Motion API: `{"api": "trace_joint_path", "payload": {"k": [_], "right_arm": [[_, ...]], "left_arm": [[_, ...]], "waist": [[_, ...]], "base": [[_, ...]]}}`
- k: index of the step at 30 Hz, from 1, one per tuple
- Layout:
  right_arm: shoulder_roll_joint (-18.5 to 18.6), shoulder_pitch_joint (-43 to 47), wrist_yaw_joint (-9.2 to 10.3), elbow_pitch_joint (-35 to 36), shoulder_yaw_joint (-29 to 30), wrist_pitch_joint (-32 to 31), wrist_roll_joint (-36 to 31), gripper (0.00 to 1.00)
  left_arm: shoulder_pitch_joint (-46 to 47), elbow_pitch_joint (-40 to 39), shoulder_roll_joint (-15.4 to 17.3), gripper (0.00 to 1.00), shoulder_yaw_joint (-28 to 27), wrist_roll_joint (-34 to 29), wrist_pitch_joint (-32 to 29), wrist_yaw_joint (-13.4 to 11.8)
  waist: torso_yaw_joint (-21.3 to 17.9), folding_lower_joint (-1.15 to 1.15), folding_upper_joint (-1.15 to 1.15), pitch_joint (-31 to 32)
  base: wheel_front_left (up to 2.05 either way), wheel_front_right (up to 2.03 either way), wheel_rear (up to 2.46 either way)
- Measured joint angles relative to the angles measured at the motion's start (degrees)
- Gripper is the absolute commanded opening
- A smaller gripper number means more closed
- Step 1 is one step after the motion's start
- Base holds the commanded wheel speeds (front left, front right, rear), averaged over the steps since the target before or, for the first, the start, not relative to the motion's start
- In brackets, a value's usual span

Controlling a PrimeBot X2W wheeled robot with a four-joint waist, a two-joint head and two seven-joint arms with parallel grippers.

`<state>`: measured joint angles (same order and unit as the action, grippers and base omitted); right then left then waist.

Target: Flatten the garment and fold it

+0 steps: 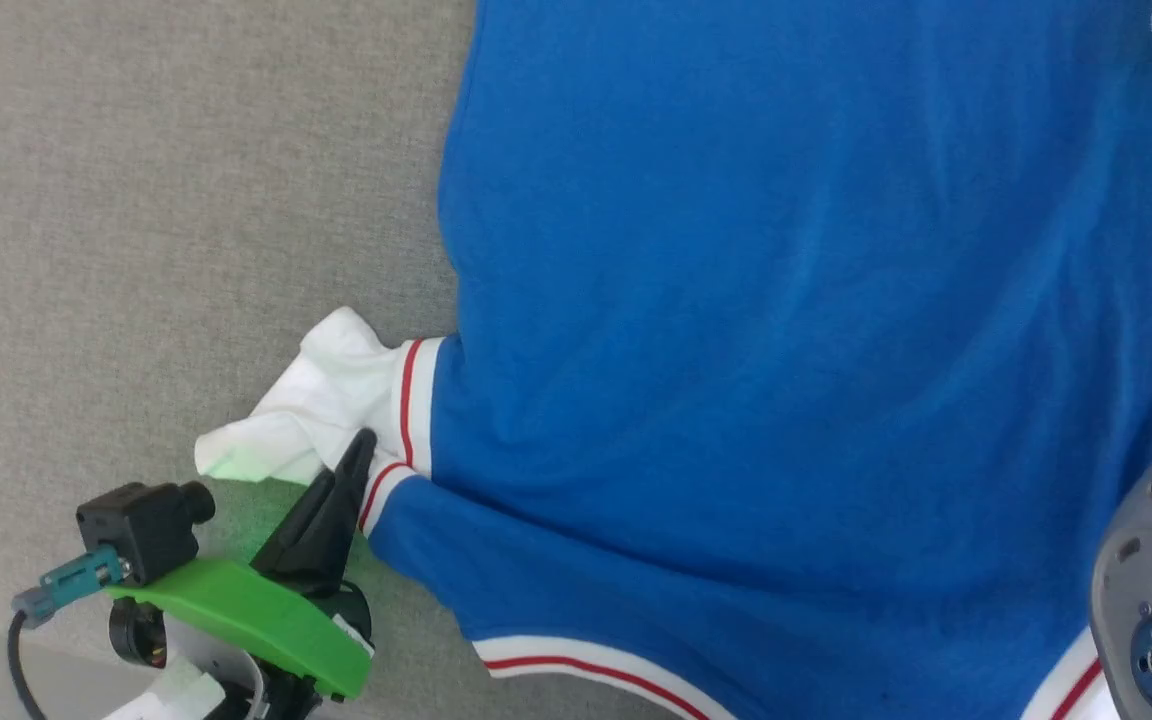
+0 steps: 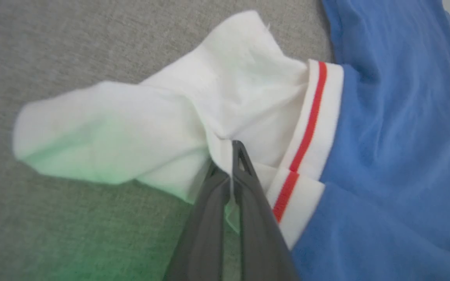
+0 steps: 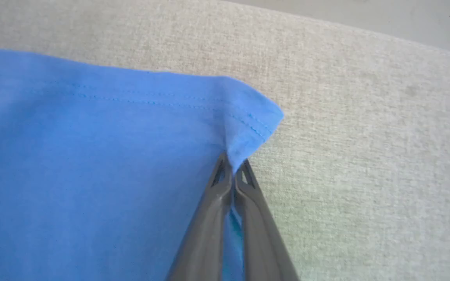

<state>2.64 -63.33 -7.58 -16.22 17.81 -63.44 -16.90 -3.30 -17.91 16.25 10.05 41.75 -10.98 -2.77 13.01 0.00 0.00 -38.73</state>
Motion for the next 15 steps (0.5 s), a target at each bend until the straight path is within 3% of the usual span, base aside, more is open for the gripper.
{"api": "trace_joint_path", "payload": {"k": [3,8,12,15], "right_arm": [[1.3,1.7,0.01,1.2,-0.5,3.5,3.5,0.0],[7.1,8.9,0.0,7.3,-3.2,6.2,11.4,0.0],[9.9,19.9,0.0,14.7,-1.6,6.6,19.0,0.0],[9.8,29.8,0.0,19.9,1.2,6.9,23.2,0.0]], "left_arm": [[0.2,1.5,0.0,0.0,0.2,-0.4,0.0,-0.5],[0.0,4.7,0.0,0.0,0.7,-1.3,-0.1,-2.2],[-1.1,6.6,0.1,0.0,0.7,-2.0,-0.5,-3.8],[-2.6,7.6,0.3,0.0,0.9,-2.7,-0.6,-5.0]], "waist": [[-0.1,0.0,0.0,1.9],[-0.8,0.0,0.0,6.3],[-2.1,0.0,0.0,10.9],[-3.5,0.0,0.0,14.6]], "base": [[0.0,0.0,0.0],[0.0,0.0,0.0],[0.0,0.0,0.0],[0.0,0.0,0.0]]}}
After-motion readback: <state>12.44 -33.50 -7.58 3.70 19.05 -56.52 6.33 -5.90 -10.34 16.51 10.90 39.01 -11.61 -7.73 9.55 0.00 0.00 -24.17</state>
